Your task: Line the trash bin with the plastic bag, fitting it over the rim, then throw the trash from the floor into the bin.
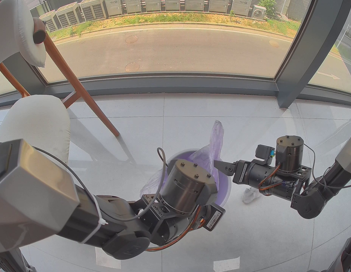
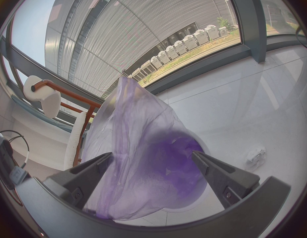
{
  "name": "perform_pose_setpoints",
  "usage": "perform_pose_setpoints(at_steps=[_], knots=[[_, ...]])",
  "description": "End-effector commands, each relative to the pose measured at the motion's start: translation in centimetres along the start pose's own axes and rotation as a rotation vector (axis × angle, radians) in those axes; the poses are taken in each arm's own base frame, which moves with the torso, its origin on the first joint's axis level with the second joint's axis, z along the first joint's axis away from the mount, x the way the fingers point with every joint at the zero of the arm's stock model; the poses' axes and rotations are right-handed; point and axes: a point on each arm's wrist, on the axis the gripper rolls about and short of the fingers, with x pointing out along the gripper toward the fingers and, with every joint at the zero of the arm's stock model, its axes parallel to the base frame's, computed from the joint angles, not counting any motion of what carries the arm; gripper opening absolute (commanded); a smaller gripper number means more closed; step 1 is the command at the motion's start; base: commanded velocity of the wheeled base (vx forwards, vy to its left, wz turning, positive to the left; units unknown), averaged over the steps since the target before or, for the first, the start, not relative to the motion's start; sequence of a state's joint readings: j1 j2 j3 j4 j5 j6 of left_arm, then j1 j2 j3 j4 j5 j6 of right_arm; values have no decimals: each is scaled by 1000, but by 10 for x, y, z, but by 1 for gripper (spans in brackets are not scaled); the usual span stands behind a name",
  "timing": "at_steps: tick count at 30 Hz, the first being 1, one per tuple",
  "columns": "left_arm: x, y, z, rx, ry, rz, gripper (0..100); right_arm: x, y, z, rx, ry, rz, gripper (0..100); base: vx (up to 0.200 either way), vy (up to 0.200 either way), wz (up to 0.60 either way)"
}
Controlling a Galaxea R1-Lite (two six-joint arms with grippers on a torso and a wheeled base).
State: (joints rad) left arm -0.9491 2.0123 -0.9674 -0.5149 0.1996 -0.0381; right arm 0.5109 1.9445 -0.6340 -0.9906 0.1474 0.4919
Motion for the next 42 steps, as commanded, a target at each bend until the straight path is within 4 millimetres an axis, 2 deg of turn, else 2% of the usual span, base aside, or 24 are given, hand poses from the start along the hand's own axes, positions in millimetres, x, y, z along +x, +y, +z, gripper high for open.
perform_pose_setpoints(at_steps=[1,13,20,21,24,31,38,39,42], knots=[[1,-1,-1,1,2,0,0,7,1,-8,-9,29,2,100,0,0,0],[1,2,0,-5,0,6,0,1,-2,-24,-20,62,-58,100,0,0,0],[1,2,0,-6,0,6,0,12,-3,-22,-20,48,-57,100,0,0,0],[1,2,0,-6,0,6,0,12,-2,-22,-19,49,-55,0,0,0,0],[2,2,0,-7,1,8,0,13,0,-22,-18,50,-48,0,0,0,0],[4,1,-2,-22,7,5,0,16,18,-30,29,70,11,0,0,0,0],[4,1,-1,-36,3,-3,0,17,15,-24,33,50,3,0,0,0,0],[4,1,-1,-36,3,-3,100,17,15,-24,33,50,3,0,0,0,0],[-4,0,11,-101,-38,-8,100,13,8,-21,36,41,-17,0,0,0,0]])
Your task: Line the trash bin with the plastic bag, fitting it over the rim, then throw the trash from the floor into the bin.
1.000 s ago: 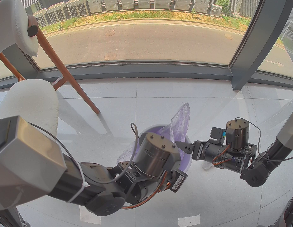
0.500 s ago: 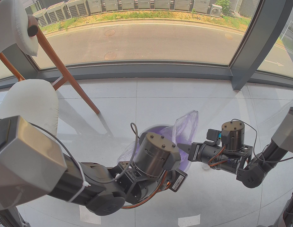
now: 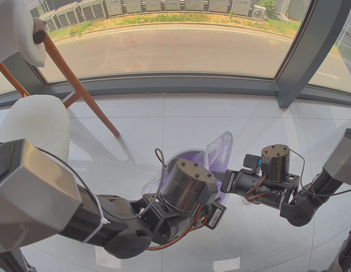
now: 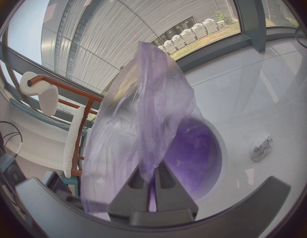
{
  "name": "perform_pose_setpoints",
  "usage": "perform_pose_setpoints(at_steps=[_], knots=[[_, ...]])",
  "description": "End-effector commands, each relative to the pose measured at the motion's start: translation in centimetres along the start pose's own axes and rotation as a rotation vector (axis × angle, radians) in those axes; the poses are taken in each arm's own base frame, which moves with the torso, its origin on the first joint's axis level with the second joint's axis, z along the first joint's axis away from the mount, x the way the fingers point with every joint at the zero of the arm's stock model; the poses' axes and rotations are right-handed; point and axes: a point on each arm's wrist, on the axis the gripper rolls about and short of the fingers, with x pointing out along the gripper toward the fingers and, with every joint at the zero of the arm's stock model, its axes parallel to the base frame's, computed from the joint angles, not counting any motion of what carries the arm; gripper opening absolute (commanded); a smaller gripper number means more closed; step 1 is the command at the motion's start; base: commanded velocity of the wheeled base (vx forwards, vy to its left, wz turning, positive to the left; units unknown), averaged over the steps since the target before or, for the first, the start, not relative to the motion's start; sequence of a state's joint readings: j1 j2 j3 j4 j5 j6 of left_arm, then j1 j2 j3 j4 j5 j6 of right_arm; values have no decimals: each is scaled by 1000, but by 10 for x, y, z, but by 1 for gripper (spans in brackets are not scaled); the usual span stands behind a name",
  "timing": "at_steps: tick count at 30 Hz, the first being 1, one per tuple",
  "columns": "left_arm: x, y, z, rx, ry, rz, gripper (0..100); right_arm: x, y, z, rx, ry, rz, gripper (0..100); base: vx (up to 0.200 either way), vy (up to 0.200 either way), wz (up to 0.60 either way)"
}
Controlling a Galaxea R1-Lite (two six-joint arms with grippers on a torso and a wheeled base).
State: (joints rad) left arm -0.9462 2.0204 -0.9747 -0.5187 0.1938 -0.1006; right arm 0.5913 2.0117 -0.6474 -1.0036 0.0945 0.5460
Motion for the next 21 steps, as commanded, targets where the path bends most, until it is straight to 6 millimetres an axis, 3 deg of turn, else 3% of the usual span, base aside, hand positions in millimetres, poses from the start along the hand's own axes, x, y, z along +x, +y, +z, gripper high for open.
perform_pose_setpoints(at_steps=[1,2,4,10,11,13,16,18,20,21], knots=[[-7,-1,10,-36,-35,-6,100,-3,-5,3,4,-8,-15,0,0,0,0],[-24,5,21,-85,-75,1,100,-7,-9,7,8,-28,-20,0,0,0,0],[-39,21,26,-117,-80,30,100,-12,-12,7,9,-43,-12,0,0,0,0],[-80,71,22,-178,-94,140,100,-27,-22,-9,7,-37,41,0,0,0,0],[-81,72,22,-179,-95,142,100,-27,-22,-10,7,-35,39,0,0,0,0],[-106,90,9,-180,-89,152,100,-31,-23,-13,2,-31,37,0,0,0,0],[-128,107,-6,-140,-73,144,100,-33,-24,-14,-10,-27,34,0,0,0,0],[-134,119,-14,-129,-59,116,100,-34,-24,-15,-11,-27,34,0,0,0,0],[-138,143,-17,-130,-71,18,100,-34,-24,-15,-13,-28,33,0,0,0,0],[-138,145,-17,-128,-72,14,100,-34,-24,-15,-13,-29,31,0,0,0,0]])
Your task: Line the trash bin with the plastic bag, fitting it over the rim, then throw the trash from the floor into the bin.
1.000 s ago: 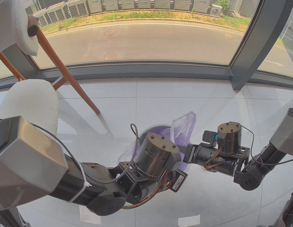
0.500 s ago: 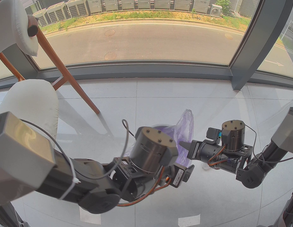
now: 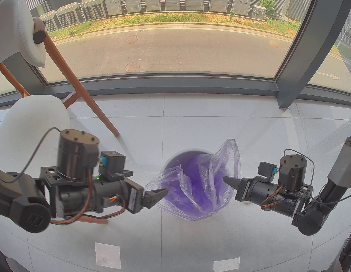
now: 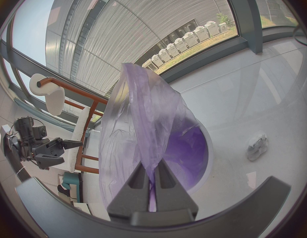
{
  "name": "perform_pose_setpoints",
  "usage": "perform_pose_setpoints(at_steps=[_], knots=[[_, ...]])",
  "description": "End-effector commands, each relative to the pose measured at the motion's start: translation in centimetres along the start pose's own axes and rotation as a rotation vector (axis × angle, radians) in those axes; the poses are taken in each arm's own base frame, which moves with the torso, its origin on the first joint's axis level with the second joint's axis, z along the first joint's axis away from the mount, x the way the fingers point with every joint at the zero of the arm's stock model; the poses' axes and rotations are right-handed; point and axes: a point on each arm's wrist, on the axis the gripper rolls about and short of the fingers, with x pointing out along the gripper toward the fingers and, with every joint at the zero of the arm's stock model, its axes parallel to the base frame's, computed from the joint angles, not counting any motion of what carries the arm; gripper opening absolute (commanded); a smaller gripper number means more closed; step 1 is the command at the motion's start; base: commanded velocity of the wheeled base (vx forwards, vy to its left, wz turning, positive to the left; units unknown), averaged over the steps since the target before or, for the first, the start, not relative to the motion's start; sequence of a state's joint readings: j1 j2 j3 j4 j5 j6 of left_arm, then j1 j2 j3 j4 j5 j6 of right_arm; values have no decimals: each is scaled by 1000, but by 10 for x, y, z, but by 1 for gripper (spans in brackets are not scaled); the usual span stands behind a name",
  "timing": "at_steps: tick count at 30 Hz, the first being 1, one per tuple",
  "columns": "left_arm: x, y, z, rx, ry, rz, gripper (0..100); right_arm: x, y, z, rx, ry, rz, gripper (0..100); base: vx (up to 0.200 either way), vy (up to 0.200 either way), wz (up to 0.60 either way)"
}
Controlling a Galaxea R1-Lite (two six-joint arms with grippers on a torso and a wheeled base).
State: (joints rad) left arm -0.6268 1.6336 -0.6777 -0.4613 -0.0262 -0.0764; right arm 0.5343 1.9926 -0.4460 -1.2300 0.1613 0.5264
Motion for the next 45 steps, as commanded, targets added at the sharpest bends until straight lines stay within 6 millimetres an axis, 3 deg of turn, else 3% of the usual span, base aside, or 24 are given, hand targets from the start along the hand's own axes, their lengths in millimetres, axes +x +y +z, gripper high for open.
perform_pose_setpoints(at_steps=[1,3,4,8,9,14,19,23,24,26,32,38,45], knots=[[-28,57,-4,35,-46,-92,100,-6,-1,-2,-8,0,-4,0,0,0,0],[-22,61,-6,56,-43,-115,100,-7,0,-1,-9,-2,-3,0,0,0,0],[-6,69,-11,109,-64,-178,100,-9,0,-2,-18,2,-4,0,0,0,0],[13,74,-17,143,-138,-231,100,-11,-1,-4,-53,10,-8,0,0,0,0],[28,77,-22,158,-145,-231,100,-12,-1,-5,-68,12,-9,0,0,0,0],[61,70,-23,213,-238,-245,100,-15,3,0,-80,-12,-5,0,0,0,0],[73,57,-30,231,-209,-291,100,-16,3,1,-79,-25,-27,0,0,0,0],[82,60,-29,293,-219,-280,100,-17,3,1,-79,-33,-35,0,0,0,0],[98,67,-22,385,-225,-263,100,-18,4,2,-80,-39,-34,0,0,0,0],[105,69,-16,426,-231,-257,100,-18,4,3,-80,-39,-34,0,0,0,0],[129,76,-19,436,-221,-247,100,-18,6,3,-84,-50,-42,0,0,0,0],[143,92,-29,415,-195,-223,100,-19,6,3,-84,-52,-48,0,0,0,0],[146,98,-37,402,-172,-225,100,-20,4,-3,-82,-29,-57,0,0,0,0]])
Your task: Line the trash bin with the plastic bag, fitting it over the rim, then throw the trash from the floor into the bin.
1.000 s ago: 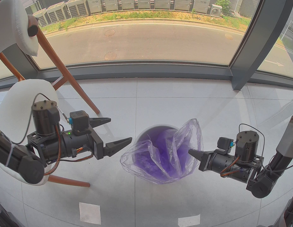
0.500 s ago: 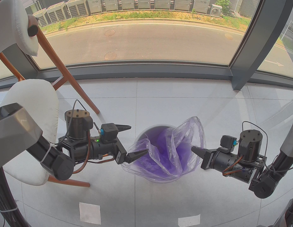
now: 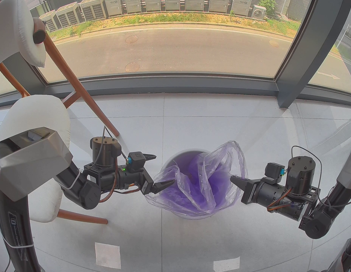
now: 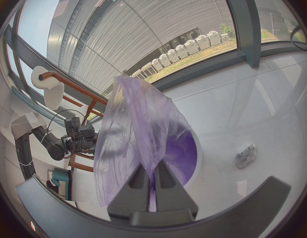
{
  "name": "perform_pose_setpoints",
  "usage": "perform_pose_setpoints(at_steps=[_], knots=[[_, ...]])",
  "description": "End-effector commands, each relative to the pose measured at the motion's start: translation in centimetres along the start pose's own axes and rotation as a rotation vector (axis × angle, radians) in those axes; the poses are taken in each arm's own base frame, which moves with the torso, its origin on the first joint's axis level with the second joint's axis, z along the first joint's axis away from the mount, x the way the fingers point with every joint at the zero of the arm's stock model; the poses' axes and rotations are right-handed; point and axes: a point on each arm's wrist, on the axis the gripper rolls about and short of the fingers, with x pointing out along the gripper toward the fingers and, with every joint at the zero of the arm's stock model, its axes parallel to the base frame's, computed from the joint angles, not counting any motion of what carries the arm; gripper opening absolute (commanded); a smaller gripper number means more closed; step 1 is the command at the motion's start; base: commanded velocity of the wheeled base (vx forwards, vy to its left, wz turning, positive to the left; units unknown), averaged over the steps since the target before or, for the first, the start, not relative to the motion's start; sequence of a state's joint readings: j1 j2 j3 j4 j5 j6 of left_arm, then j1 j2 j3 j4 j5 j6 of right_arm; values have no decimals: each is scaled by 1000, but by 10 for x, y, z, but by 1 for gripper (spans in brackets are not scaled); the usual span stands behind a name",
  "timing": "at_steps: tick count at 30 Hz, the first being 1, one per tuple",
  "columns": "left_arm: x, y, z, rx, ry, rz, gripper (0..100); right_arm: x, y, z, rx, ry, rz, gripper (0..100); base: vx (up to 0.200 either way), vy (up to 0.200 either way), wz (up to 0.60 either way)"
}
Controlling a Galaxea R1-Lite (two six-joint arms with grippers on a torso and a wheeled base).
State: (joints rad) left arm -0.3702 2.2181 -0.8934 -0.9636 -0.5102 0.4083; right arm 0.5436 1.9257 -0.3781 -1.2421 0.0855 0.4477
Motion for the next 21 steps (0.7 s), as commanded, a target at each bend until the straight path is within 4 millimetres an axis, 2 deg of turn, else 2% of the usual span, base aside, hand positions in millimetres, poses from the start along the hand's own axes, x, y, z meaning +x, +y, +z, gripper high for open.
perform_pose_setpoints(at_steps=[1,11,12,16,21], knots=[[5,0,-12,-17,24,-8,100,0,-1,-3,1,13,-3,0,0,0,0],[22,-19,-23,-45,50,-62,100,0,-2,-6,0,23,-8,0,0,0,0],[22,-19,-23,-45,50,-62,0,0,-2,-6,0,23,-8,0,0,0,0],[26,-20,-15,-68,29,-56,0,-3,-3,-6,2,27,-15,0,0,0,0],[21,-11,0,-117,-13,18,0,-3,-5,0,7,7,-8,0,0,0,0]])
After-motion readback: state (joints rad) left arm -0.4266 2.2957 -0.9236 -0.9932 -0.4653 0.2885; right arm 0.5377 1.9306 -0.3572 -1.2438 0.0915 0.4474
